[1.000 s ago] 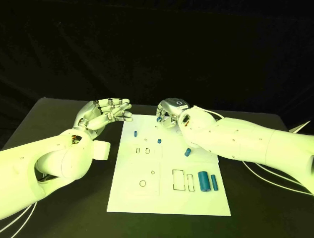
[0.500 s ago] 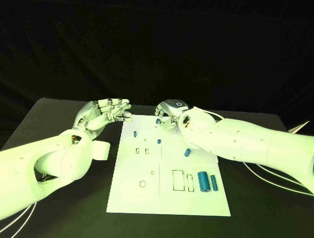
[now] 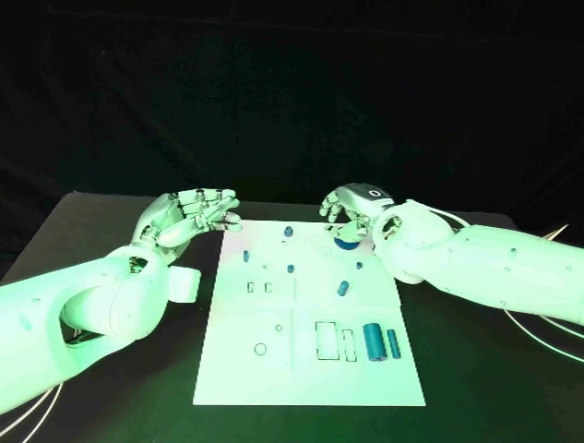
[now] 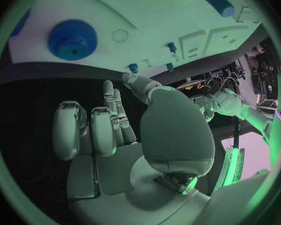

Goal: Assemble the parts on the task board

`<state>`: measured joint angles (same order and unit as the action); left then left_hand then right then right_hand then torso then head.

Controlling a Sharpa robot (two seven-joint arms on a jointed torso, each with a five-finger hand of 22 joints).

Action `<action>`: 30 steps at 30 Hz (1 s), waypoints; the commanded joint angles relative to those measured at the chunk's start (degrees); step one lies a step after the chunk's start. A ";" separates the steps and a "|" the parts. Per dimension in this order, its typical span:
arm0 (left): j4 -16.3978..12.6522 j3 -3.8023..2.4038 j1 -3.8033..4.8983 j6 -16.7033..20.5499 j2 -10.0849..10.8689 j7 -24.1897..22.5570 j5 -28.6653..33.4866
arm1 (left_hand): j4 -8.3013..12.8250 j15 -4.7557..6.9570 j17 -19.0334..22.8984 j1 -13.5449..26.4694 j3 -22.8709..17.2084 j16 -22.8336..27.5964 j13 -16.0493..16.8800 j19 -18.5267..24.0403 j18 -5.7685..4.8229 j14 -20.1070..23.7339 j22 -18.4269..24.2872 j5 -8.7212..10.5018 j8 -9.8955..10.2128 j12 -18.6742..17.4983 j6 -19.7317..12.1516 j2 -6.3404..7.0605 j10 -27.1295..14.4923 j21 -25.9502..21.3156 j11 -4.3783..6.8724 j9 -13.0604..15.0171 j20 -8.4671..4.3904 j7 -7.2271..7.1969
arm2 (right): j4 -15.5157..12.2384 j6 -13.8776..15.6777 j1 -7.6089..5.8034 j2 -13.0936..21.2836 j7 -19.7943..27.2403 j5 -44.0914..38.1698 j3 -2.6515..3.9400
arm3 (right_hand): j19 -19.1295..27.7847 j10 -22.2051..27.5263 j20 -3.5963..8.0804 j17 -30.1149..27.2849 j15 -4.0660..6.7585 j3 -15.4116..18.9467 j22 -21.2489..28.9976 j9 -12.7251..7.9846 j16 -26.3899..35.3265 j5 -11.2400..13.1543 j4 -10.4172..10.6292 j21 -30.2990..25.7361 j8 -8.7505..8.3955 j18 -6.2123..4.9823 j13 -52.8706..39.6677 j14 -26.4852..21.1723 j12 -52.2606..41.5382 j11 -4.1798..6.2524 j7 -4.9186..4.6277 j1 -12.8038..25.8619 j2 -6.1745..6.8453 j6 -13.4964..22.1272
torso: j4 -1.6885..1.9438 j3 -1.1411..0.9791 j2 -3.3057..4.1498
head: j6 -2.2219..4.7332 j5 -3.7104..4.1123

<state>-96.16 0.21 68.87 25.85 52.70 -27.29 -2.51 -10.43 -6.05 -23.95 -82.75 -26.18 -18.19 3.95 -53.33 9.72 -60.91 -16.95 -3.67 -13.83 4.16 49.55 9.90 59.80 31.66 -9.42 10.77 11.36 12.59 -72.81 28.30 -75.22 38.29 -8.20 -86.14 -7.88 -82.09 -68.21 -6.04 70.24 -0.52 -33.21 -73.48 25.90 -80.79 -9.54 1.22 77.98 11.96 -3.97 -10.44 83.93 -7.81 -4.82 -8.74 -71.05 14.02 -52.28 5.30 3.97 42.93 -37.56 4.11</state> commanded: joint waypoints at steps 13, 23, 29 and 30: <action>0.91 -0.03 0.08 -1.53 -0.33 0.17 0.18 | -0.08 -0.07 -0.18 0.08 -0.40 0.22 0.08 0.58 0.48 0.42 -0.17 0.12 0.22 -0.29 -0.34 -0.38 -0.16 0.55 -0.15 0.14 -0.06 0.18 | -2.30 -8.48 -1.32 7.09 -1.34 10.30 0.21 | -2.64 -4.13 1.13 4.28 2.05 15.95 -5.81 1.09 -3.17 -0.49 3.51 3.93 -1.85 1.51 -19.69 3.29 -18.60 1.86 0.72 -2.39 -0.79 3.23 | -1.30 -0.97 -0.30 | 0.35 -0.09; 1.04 -0.02 0.07 -1.70 -0.54 0.20 0.18 | -0.08 -0.07 -0.24 0.15 -0.40 0.23 0.08 0.65 0.48 0.43 -0.22 0.12 0.22 -0.28 -0.34 -0.34 -0.14 0.63 -0.15 0.15 -0.06 0.18 | 0.01 -12.60 -0.89 5.59 -1.75 12.47 0.19 | -4.80 -6.94 -0.18 12.93 0.14 28.04 -10.78 2.62 -7.02 -0.56 15.30 7.38 -1.26 2.50 -60.61 4.73 -61.90 0.04 -1.02 -11.92 -2.37 7.00 | -1.00 -0.87 -0.28 | 0.17 0.03; 1.16 -0.02 0.06 -1.68 -0.69 0.12 0.18 | -0.08 -0.07 -0.24 0.15 -0.40 0.23 0.08 0.65 0.48 0.43 -0.22 0.12 0.22 -0.28 -0.34 -0.34 -0.14 0.63 -0.15 0.15 -0.06 0.18 | 1.29 -12.11 -0.27 4.29 -1.56 13.04 0.17 | -5.48 -10.15 -0.46 14.58 -0.09 27.93 -12.17 2.82 -7.64 -1.19 15.34 8.47 -0.94 2.82 -65.63 5.03 -67.45 -0.15 -1.15 -12.12 -2.89 6.74 | -1.07 -0.77 -0.31 | -0.07 -0.13; 1.18 -0.02 0.06 -1.68 -0.72 0.12 0.18 | -0.09 -0.07 -0.29 0.19 -0.42 0.23 0.09 0.69 0.48 0.42 -0.26 0.11 0.21 -0.27 -0.32 -0.35 -0.12 0.68 -0.14 0.17 -0.06 0.18 | 1.48 -12.05 -0.21 4.10 -1.52 13.10 0.17 | -5.54 -10.51 -0.48 14.69 -0.11 27.86 -12.28 2.85 -7.68 -1.22 15.33 8.56 -0.86 2.85 -66.18 5.05 -68.06 -0.15 -1.15 -12.12 -2.97 6.63 | -1.04 -0.80 -0.33 | -0.13 -0.11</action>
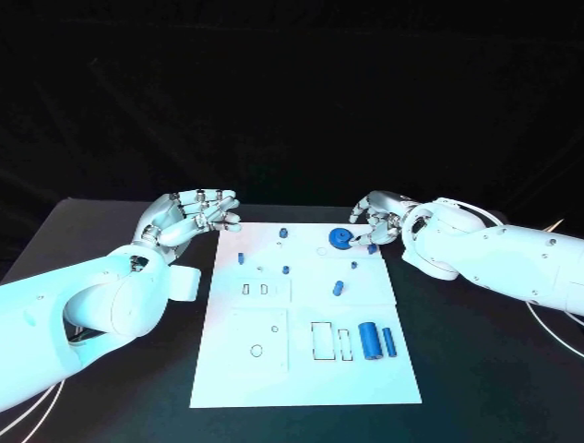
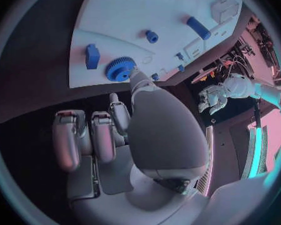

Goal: Assemble the parts on the task board

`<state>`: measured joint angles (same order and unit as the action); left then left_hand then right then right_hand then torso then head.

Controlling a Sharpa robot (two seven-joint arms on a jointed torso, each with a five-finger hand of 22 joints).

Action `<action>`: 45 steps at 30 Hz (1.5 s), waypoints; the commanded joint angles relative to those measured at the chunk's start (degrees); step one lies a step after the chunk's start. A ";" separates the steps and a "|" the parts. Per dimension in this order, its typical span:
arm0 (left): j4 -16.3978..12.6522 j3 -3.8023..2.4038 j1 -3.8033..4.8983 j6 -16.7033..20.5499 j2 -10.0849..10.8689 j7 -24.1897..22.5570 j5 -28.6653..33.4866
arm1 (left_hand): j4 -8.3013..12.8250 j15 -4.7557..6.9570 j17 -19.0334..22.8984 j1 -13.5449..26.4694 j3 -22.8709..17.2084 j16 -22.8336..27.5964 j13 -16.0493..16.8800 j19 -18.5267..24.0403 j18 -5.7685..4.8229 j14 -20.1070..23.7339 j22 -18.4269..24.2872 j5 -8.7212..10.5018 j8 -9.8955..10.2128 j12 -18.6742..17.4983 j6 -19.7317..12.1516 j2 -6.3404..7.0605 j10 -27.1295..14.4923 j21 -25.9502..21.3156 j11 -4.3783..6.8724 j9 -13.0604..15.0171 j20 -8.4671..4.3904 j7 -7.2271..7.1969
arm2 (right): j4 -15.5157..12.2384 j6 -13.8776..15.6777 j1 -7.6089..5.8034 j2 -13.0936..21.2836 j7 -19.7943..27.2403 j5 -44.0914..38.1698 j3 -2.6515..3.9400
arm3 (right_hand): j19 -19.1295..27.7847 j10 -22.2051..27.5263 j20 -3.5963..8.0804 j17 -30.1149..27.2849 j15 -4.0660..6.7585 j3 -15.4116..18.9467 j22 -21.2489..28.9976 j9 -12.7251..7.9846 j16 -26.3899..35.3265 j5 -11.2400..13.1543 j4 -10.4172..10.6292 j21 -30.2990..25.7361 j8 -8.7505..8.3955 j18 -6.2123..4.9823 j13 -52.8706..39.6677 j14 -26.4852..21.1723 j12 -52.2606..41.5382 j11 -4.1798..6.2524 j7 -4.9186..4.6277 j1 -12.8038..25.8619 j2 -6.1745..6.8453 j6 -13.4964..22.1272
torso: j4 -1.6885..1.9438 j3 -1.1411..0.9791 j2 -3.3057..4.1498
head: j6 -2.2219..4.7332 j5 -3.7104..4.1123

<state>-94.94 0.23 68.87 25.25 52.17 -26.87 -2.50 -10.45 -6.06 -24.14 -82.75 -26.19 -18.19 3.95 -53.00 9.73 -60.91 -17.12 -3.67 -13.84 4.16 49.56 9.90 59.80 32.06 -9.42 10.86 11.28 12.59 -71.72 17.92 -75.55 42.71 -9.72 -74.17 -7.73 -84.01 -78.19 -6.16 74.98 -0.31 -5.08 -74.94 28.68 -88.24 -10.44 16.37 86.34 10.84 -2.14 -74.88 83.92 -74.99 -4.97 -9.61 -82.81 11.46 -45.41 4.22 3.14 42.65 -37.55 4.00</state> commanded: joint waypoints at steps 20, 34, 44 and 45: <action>0.23 -0.03 0.05 -1.22 -0.55 -0.26 0.18 | -0.06 -0.07 -0.10 0.19 -0.40 0.24 0.09 0.36 0.47 0.42 -0.08 0.11 0.21 -0.27 -0.32 -0.35 -0.12 0.28 -0.14 0.08 0.03 0.18 | 3.11 0.42 0.80 -3.56 -0.40 1.90 0.00 | -4.31 -2.89 -0.33 10.93 -0.23 -4.03 -12.20 0.23 -0.61 -1.90 -0.22 1.28 1.03 1.35 -5.55 5.23 -4.97 0.16 -0.09 -1.30 -2.44 -1.79 | -0.12 -0.03 -0.08 | -0.23 -0.15; 0.36 -0.03 0.06 -1.26 -0.62 -0.18 0.18 | -0.06 -0.07 -0.10 0.19 -0.40 0.24 0.09 0.36 0.47 0.42 -0.08 0.11 0.21 -0.27 -0.32 -0.35 -0.12 0.28 -0.14 0.08 0.03 0.18 | 4.97 -0.63 1.58 -5.11 -0.50 1.48 -0.06 | -4.41 -3.18 -0.33 10.97 -0.23 -4.44 -12.39 0.20 -0.62 -2.26 -0.24 1.43 1.06 1.40 -5.90 5.24 -5.34 0.16 -0.07 -1.28 -2.48 -1.97 | -0.10 -0.01 -0.06 | -0.62 -0.27; 0.51 -0.03 0.05 -1.33 -0.70 -0.11 0.18 | -0.01 -0.05 -0.24 0.25 -0.48 0.25 0.09 0.50 0.48 0.41 -0.21 0.10 0.20 -0.27 -0.30 -0.34 -0.08 0.48 -0.12 0.11 0.02 0.17 | 5.76 -0.70 1.91 -5.34 -0.48 0.54 -0.06 | -4.39 -3.22 -0.33 11.00 -0.23 -4.65 -12.36 0.19 -0.63 -2.30 -0.27 1.41 1.10 1.39 -5.97 5.24 -5.41 0.18 -0.06 -1.27 -2.44 -2.12 | -0.12 -0.05 -0.11 | -0.76 -0.28; 0.52 -0.03 0.05 -1.34 -0.70 -0.10 0.18 | -0.01 -0.05 -0.24 0.25 -0.48 0.25 0.09 0.50 0.48 0.41 -0.21 0.10 0.20 -0.27 -0.30 -0.34 -0.08 0.48 -0.12 0.11 0.02 0.17 | 5.78 -0.69 1.92 -5.36 -0.46 0.52 -0.06 | -4.37 -3.26 -0.33 10.97 -0.22 -4.86 -12.33 0.18 -0.63 -2.38 -0.26 1.38 1.11 1.38 -6.03 5.23 -5.48 0.18 -0.06 -1.26 -2.53 -2.22 | -0.10 -0.05 -0.11 | -0.78 -0.26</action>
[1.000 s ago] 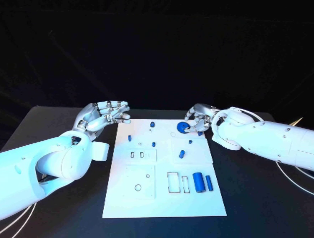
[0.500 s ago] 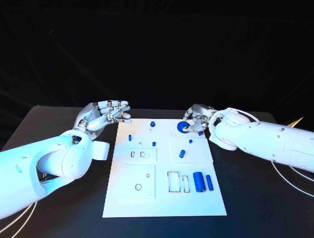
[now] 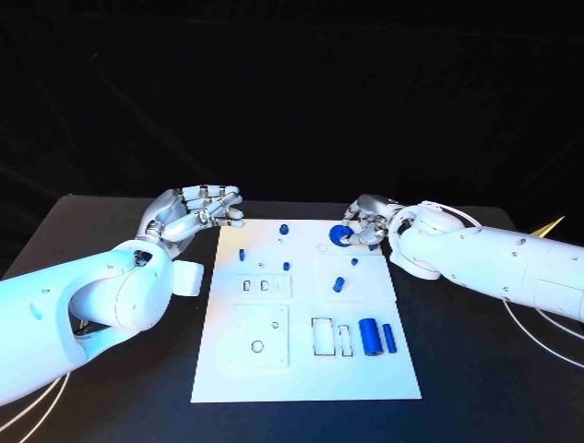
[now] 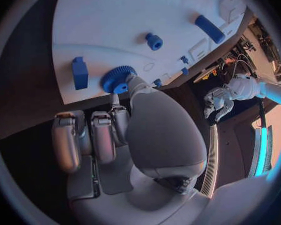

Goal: Assemble the parts on the task board

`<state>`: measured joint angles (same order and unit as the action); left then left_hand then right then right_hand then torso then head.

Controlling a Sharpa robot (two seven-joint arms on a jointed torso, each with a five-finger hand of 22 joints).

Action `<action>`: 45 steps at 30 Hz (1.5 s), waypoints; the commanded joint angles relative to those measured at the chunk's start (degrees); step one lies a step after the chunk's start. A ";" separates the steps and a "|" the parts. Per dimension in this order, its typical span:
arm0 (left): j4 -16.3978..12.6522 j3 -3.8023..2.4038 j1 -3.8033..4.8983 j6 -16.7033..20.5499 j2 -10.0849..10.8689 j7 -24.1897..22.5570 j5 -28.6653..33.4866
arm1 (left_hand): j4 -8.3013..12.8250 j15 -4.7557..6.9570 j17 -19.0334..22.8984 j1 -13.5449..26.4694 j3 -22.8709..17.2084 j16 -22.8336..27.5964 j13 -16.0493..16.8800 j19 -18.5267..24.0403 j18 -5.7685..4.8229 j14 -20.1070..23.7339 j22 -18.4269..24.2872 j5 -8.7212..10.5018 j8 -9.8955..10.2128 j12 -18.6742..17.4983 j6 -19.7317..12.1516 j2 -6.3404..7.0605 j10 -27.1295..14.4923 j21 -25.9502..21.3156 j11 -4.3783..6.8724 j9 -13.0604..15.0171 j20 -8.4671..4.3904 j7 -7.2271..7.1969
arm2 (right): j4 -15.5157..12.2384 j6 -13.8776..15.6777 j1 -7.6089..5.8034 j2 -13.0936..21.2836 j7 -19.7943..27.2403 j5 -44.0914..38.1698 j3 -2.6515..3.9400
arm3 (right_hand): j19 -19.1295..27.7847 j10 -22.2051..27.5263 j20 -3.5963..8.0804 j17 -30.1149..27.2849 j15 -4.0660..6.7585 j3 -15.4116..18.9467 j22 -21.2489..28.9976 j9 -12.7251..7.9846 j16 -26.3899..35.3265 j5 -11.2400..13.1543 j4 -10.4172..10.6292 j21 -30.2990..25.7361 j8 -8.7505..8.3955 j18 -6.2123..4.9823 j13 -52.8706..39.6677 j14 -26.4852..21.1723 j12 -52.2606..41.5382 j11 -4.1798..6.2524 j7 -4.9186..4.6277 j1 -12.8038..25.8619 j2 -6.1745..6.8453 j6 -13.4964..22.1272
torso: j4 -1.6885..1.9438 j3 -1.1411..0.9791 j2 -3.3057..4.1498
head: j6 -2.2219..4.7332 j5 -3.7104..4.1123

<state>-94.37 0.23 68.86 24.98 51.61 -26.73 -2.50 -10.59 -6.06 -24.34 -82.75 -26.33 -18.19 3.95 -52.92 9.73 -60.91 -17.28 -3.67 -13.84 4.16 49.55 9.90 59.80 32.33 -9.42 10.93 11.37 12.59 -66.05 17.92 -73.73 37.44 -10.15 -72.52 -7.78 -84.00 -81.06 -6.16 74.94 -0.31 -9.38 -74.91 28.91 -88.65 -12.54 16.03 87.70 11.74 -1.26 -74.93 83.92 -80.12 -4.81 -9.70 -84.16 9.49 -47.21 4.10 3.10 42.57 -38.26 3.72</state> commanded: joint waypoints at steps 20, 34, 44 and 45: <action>0.03 -0.04 0.05 -1.14 -0.11 -0.19 0.17 | 0.13 -0.05 -0.05 0.25 -0.34 0.25 0.09 0.41 0.48 0.41 -0.05 0.10 0.20 -0.27 -0.30 -0.34 -0.08 0.20 -0.12 0.05 -0.07 0.17 | -0.11 0.08 0.40 -0.60 -0.85 -2.70 -0.02 | -4.63 -1.69 -0.10 11.11 0.09 -3.98 -12.86 -0.37 -0.26 -0.91 -0.17 0.42 0.58 0.63 -7.42 5.24 -1.89 0.43 0.48 0.30 -0.91 -2.76 | -0.04 -0.04 -0.01 | -0.39 -0.11; 0.17 -0.03 0.05 -1.16 -0.09 -0.16 0.17 | 0.13 -0.05 -0.05 0.25 -0.34 0.25 0.09 0.41 0.48 0.41 -0.05 0.10 0.20 -0.27 -0.30 -0.34 -0.08 0.20 -0.12 0.05 -0.07 0.17 | -2.88 12.20 0.51 0.24 -3.08 -9.51 0.02 | -5.88 -4.19 0.93 11.34 1.19 -13.90 -14.91 -0.95 -0.33 -1.02 -2.16 2.15 1.04 1.21 -9.89 5.31 -4.42 1.67 1.83 2.05 0.26 -7.32 | -0.06 -0.10 -0.09 | -0.08 -0.21; 0.34 -0.03 0.05 -1.15 -0.04 -0.15 0.17 | 0.23 -0.05 -0.24 0.29 -0.46 0.29 0.08 0.59 0.48 0.42 -0.22 0.10 0.22 -0.29 -0.33 -0.35 -0.10 0.47 -0.13 0.08 -0.07 0.19 | -9.44 14.87 0.09 1.24 -5.34 -14.24 0.19 | -6.00 -4.36 1.02 11.44 1.29 -14.73 -15.09 -0.95 -0.36 -0.96 -2.50 2.30 1.04 1.26 -10.04 5.34 -4.57 1.78 1.96 2.75 0.60 -7.56 | -0.08 -0.07 -0.03 | 0.23 -0.13; 0.35 -0.03 0.05 -1.15 -0.04 -0.15 0.17 | 0.23 -0.05 -0.24 0.29 -0.46 0.29 0.08 0.59 0.48 0.42 -0.22 0.10 0.22 -0.29 -0.33 -0.35 -0.10 0.47 -0.13 0.08 -0.07 0.19 | -9.90 14.69 0.09 1.01 -5.44 -14.60 0.19 | -6.00 -4.36 1.02 11.44 1.29 -14.73 -15.09 -0.95 -0.36 -0.96 -2.50 2.30 1.04 1.26 -10.04 5.34 -4.57 1.78 1.96 2.75 0.60 -7.56 | -0.05 -0.07 -0.02 | 0.25 -0.13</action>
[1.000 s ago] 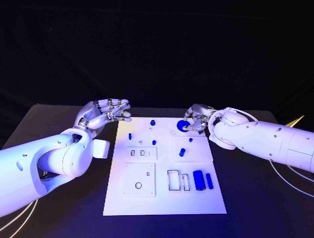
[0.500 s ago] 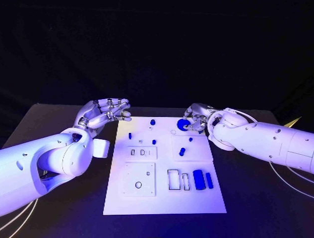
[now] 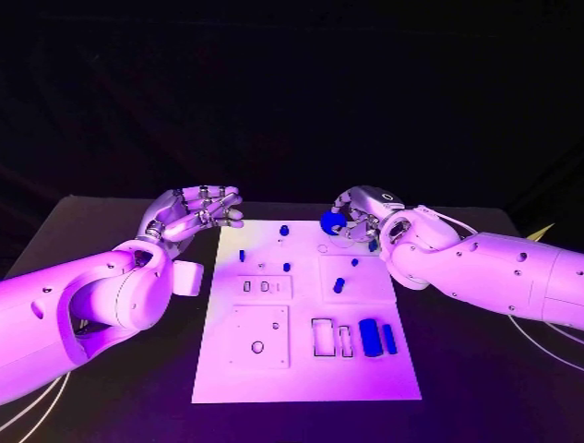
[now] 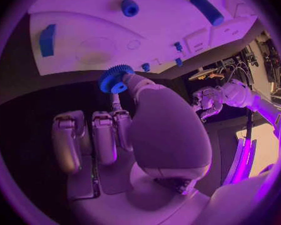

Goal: Assemble the parts on the task board

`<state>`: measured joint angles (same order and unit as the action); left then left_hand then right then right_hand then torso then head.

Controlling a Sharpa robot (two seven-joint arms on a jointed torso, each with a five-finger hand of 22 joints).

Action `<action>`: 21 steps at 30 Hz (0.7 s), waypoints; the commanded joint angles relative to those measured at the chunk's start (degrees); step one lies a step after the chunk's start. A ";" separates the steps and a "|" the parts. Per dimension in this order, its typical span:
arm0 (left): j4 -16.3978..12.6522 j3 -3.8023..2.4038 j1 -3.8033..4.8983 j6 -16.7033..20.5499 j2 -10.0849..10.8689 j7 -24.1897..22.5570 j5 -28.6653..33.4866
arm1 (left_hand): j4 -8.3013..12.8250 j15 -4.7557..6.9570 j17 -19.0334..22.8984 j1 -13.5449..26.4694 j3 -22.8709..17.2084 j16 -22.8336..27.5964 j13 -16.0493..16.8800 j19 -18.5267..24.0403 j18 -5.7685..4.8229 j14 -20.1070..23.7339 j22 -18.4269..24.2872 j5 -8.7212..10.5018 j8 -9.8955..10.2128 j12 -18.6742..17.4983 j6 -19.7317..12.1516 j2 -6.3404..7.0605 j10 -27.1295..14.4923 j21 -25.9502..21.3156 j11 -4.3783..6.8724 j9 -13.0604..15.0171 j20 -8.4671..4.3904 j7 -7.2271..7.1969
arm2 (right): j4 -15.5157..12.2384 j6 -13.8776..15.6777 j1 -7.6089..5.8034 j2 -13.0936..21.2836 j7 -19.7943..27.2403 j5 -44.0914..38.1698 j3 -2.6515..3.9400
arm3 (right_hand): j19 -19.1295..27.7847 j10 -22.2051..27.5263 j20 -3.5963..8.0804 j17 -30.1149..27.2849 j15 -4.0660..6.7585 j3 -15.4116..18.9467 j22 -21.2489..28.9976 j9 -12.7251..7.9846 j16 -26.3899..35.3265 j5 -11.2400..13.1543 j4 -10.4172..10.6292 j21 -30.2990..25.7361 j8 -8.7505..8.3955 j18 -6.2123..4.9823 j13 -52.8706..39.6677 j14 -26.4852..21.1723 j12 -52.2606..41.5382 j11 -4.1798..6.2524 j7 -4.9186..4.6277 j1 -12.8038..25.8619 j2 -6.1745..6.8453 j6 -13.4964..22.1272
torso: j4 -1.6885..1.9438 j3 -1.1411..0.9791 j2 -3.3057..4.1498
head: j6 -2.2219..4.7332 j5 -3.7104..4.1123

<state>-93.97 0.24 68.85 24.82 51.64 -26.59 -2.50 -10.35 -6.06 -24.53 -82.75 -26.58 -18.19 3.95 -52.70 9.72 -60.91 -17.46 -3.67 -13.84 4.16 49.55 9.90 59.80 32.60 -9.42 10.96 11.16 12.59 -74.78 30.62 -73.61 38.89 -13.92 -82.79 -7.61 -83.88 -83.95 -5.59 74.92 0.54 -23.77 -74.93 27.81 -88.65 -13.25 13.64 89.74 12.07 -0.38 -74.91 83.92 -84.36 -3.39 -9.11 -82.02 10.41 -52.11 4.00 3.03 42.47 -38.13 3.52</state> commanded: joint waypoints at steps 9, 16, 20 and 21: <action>0.00 -0.04 0.05 -0.97 -0.21 -0.28 0.17 | -0.02 -0.05 -0.05 0.29 -0.22 0.29 0.08 0.38 0.49 0.42 -0.05 0.10 0.22 -0.28 -0.33 -0.35 -0.10 0.20 -0.13 0.05 0.14 0.19 | -2.65 2.43 0.19 -3.40 -2.00 -6.41 -0.21 | -6.12 -1.52 0.50 11.49 0.46 -0.90 -15.07 0.09 -0.37 -0.12 -0.37 0.26 0.53 0.38 -10.10 5.34 -0.36 0.34 1.30 1.04 -0.11 -2.51 | 0.30 0.14 0.01 | 0.04 -0.35; -0.03 -0.04 0.05 -1.01 -0.26 -0.25 0.17 | -0.02 -0.05 -0.05 0.29 -0.22 0.29 0.08 0.38 0.49 0.42 -0.05 0.10 0.22 -0.28 -0.33 -0.35 -0.10 0.20 -0.13 0.05 0.14 0.19 | -1.71 1.90 0.55 -6.33 -2.04 -7.00 -0.37 | -6.12 -1.62 0.51 11.48 0.45 -1.08 -15.07 0.08 -0.37 -0.18 -0.46 0.26 0.49 0.38 -10.21 5.34 -0.47 0.34 1.30 1.14 -0.07 -2.50 | 0.23 0.14 0.15 | -0.07 -0.62; -0.05 -0.04 0.05 -1.03 -0.27 -0.24 0.17 | -0.02 -0.05 -0.05 0.29 -0.22 0.29 0.08 0.38 0.49 0.42 -0.05 0.10 0.22 -0.28 -0.33 -0.35 -0.10 0.20 -0.13 0.05 0.14 0.19 | -0.72 1.22 0.96 -7.60 -1.91 -6.94 -0.39 | -6.12 -1.62 0.51 11.51 0.45 -1.14 -15.07 0.07 -0.38 -0.15 -0.50 0.26 0.48 0.38 -10.20 5.35 -0.46 0.34 1.30 1.20 -0.03 -2.50 | 0.22 0.15 0.20 | -0.14 -0.65; -0.05 -0.04 0.05 -1.03 -0.27 -0.23 0.17 | -0.02 -0.05 -0.05 0.29 -0.22 0.29 0.08 0.38 0.49 0.42 -0.05 0.10 0.22 -0.28 -0.33 -0.35 -0.10 0.20 -0.13 0.05 0.14 0.19 | -0.37 1.03 1.10 -7.99 -1.86 -6.90 -0.40 | -6.12 -1.62 0.51 11.51 0.45 -1.14 -15.07 0.07 -0.38 -0.15 -0.50 0.26 0.48 0.38 -10.20 5.35 -0.46 0.34 1.30 1.20 -0.03 -2.50 | 0.20 0.14 0.18 | -0.18 -0.69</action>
<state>-93.89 0.24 68.85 24.78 51.49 -26.55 -2.50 -10.35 -6.06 -24.52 -82.75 -26.57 -18.19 3.95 -52.70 9.72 -60.91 -17.45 -3.67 -13.84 4.16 49.56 9.90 59.80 32.60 -9.42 10.95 11.16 12.59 -75.52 32.31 -72.64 31.21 -15.69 -88.33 -8.00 -84.01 -83.94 -5.32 74.91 0.53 -24.62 -74.92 27.82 -88.65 -13.05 13.10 89.74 12.18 -0.38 -74.94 83.92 -84.57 -3.39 -9.08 -81.10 10.57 -52.15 4.25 3.19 42.62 -38.23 2.90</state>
